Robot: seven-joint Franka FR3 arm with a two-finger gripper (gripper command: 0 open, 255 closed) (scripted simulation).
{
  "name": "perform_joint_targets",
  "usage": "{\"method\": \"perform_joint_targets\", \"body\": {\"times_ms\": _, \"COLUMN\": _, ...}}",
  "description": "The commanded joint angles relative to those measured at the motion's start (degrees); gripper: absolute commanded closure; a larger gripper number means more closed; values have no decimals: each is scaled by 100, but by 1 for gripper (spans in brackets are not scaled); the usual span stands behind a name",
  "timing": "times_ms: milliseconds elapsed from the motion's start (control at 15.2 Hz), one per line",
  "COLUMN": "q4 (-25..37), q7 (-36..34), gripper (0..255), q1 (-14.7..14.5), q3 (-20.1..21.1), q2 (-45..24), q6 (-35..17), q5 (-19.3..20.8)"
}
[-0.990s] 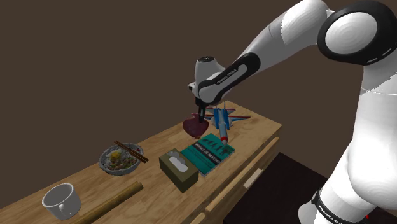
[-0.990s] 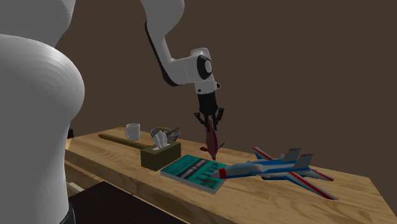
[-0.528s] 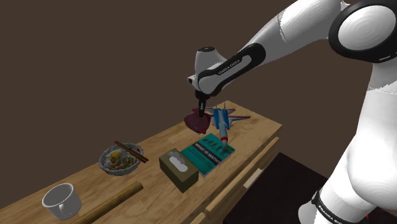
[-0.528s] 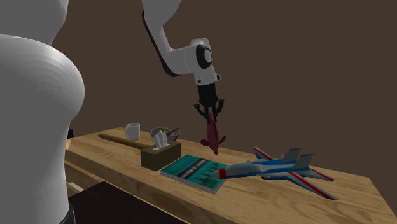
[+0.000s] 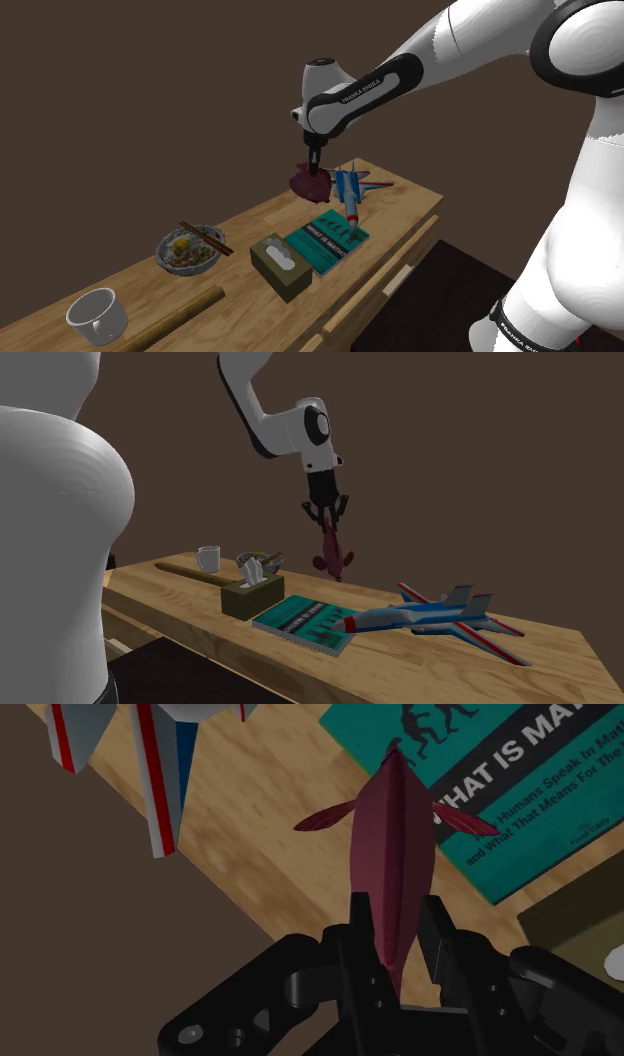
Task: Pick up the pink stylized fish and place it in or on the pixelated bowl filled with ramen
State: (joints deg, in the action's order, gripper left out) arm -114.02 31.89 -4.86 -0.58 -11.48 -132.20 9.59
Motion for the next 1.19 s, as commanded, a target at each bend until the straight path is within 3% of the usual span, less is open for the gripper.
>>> {"method": "perform_joint_targets", "body": {"times_ms": 0, "q4": 199, "q7": -252, "gripper": 255, "q1": -154, "q3": 86, "q2": -113, "q6": 117, "q5": 44}}
{"method": "perform_joint_targets", "body": {"times_ms": 594, "q4": 1483, "q7": -1285, "gripper": 255, "q1": -876, "q3": 406, "q2": -903, "q6": 772, "q5": 232}}
{"method": "perform_joint_targets", "body": {"times_ms": 1122, "q4": 3266, "q7": -1990, "gripper": 255, "q1": -1552, "q3": 576, "q2": -1983, "q6": 1608, "q5": 371}}
